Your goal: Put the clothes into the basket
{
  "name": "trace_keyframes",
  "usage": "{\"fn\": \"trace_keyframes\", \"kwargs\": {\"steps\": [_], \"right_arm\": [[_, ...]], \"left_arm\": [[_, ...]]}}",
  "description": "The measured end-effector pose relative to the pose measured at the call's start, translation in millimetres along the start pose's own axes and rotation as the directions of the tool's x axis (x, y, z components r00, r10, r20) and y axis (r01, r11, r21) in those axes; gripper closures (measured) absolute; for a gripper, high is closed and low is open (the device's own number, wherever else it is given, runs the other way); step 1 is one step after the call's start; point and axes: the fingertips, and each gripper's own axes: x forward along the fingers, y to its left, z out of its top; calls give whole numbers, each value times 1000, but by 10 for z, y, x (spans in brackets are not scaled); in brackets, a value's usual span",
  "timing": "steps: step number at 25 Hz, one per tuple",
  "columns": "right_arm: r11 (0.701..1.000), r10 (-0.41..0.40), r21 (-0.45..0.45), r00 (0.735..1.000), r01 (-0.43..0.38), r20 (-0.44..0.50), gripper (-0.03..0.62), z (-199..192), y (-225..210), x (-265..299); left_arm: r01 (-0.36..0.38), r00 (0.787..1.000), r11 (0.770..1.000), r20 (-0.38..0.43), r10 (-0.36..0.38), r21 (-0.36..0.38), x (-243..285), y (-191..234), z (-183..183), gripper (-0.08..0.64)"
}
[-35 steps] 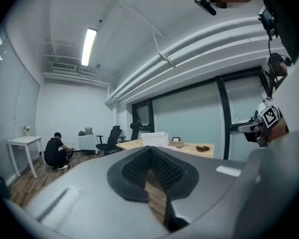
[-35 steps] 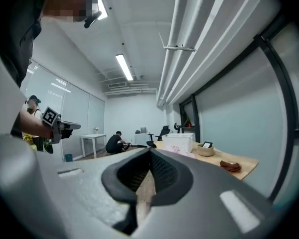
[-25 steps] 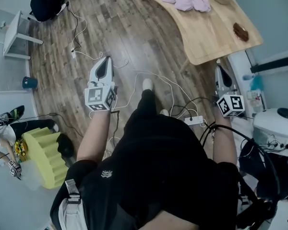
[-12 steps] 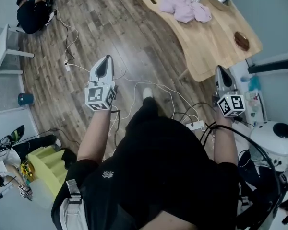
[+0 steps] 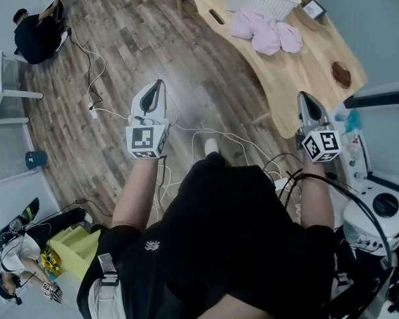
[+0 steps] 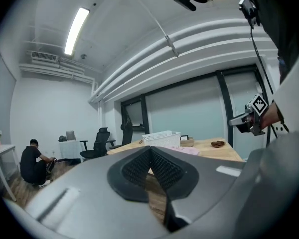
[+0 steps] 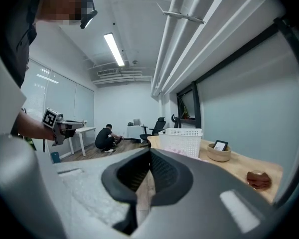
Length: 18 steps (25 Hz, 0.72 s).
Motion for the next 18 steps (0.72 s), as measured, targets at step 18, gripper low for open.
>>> {"fn": "trace_keyframes", "kwargs": {"steps": [18], "right_arm": [[999, 4, 43, 1000, -5, 14, 591, 115, -275, 1241]], "left_arm": [[1, 1000, 996, 15, 0, -93, 928, 681, 2, 552]]}}
